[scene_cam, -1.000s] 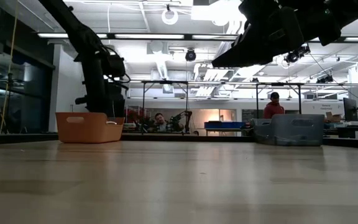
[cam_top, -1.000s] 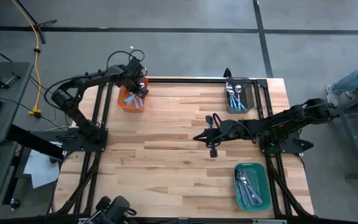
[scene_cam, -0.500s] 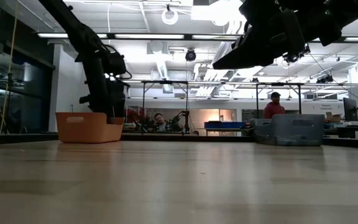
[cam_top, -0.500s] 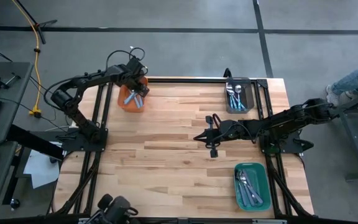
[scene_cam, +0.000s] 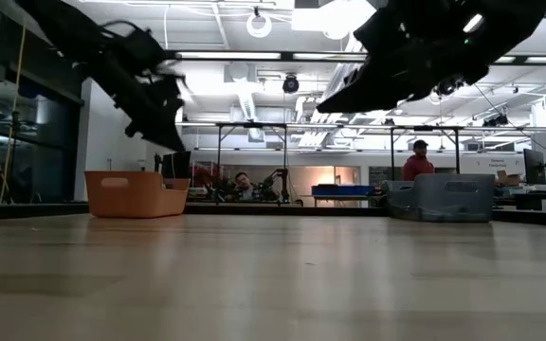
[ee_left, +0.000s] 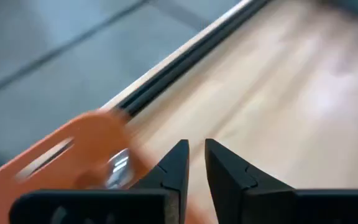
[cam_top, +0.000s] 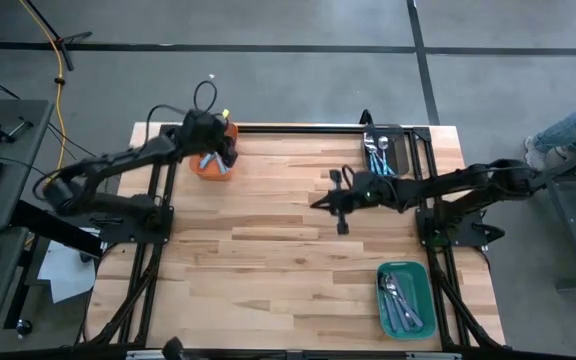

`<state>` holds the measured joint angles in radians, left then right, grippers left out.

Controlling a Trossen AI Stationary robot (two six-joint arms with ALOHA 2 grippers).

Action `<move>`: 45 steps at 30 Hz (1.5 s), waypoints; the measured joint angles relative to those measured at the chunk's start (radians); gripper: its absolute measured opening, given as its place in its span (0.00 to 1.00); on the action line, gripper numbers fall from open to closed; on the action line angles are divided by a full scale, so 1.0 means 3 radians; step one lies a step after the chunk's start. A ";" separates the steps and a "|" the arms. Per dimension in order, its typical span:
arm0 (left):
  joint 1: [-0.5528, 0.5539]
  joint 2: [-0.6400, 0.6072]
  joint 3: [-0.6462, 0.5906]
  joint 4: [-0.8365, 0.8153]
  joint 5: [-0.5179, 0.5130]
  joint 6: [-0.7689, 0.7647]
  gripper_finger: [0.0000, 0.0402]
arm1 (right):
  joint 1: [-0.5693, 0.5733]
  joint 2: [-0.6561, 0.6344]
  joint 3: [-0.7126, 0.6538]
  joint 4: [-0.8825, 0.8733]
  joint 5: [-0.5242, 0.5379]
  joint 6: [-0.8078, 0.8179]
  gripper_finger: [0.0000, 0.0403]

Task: Sort silverware by color (type)
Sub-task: Return to Home Position

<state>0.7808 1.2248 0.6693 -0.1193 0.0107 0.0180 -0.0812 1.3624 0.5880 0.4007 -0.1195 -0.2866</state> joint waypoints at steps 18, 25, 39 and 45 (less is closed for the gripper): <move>-0.1380 -0.1346 -0.1433 0.2020 0.0496 0.0387 0.01 | -0.0076 -0.0699 -0.0548 0.0423 0.0475 -0.0156 0.00; -0.1575 -0.1395 -0.1449 0.2040 0.0789 0.0474 0.00 | -0.0123 -0.1585 -0.1172 0.0422 0.0366 0.0028 0.00; -0.1606 -0.1395 -0.1450 0.2063 0.1042 0.0503 0.00 | -0.0123 -0.3266 -0.1731 -0.0192 0.0349 0.0144 0.00; -0.1605 -0.1395 -0.1459 0.2075 0.1064 0.0504 0.00 | -0.0123 -0.3710 -0.1731 -0.0543 0.0389 0.0142 0.00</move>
<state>0.2992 0.8062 0.2318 0.5033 0.3299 0.1692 -0.1181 0.2493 0.0689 0.2377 -0.0029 -0.2440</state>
